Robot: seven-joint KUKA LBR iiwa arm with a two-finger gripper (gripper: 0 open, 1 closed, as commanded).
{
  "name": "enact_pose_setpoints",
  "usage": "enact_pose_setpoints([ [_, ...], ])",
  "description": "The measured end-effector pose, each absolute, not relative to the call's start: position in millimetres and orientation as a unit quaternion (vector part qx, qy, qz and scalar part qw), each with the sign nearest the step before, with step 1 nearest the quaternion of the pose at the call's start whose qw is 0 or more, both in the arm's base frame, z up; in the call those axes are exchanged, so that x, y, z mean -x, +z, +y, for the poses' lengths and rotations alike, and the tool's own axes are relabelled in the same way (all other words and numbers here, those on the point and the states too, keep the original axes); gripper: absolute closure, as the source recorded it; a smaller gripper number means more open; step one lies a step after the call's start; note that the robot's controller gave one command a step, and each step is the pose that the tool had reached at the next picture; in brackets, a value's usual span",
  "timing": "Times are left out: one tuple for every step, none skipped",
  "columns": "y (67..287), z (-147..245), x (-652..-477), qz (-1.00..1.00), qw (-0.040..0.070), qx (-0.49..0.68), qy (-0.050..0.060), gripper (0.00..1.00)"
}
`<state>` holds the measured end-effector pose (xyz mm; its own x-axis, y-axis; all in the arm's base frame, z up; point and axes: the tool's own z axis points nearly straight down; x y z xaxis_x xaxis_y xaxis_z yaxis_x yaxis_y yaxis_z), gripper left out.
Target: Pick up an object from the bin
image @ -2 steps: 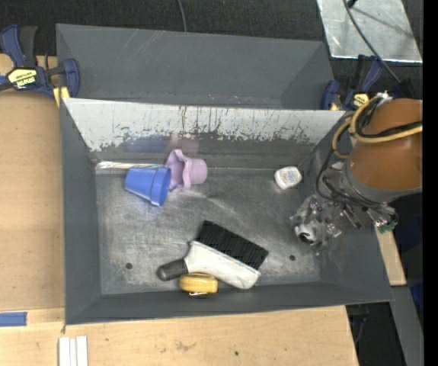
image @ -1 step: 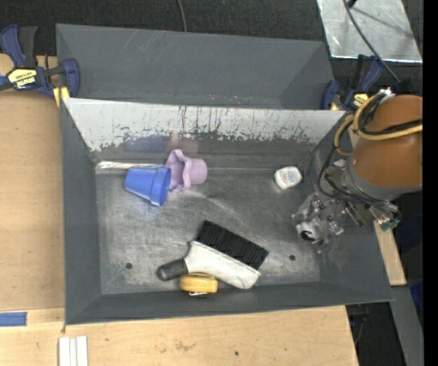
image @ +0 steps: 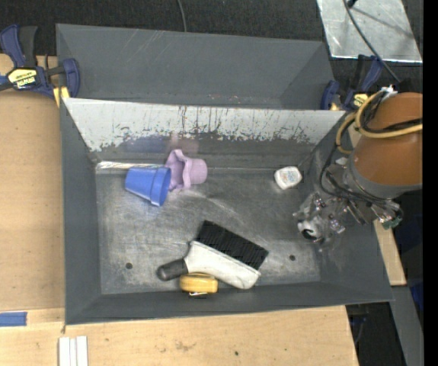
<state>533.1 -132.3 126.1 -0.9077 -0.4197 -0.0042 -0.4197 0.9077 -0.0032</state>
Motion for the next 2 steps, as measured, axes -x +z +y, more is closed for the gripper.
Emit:
enact_pose_setpoints([
  [132.8,-132.2,-532.9,0.977,0.001,0.214,-0.001,1.0],
  [140.9,-132.2,-533.1,0.977,0.001,0.214,-0.001,1.0],
])
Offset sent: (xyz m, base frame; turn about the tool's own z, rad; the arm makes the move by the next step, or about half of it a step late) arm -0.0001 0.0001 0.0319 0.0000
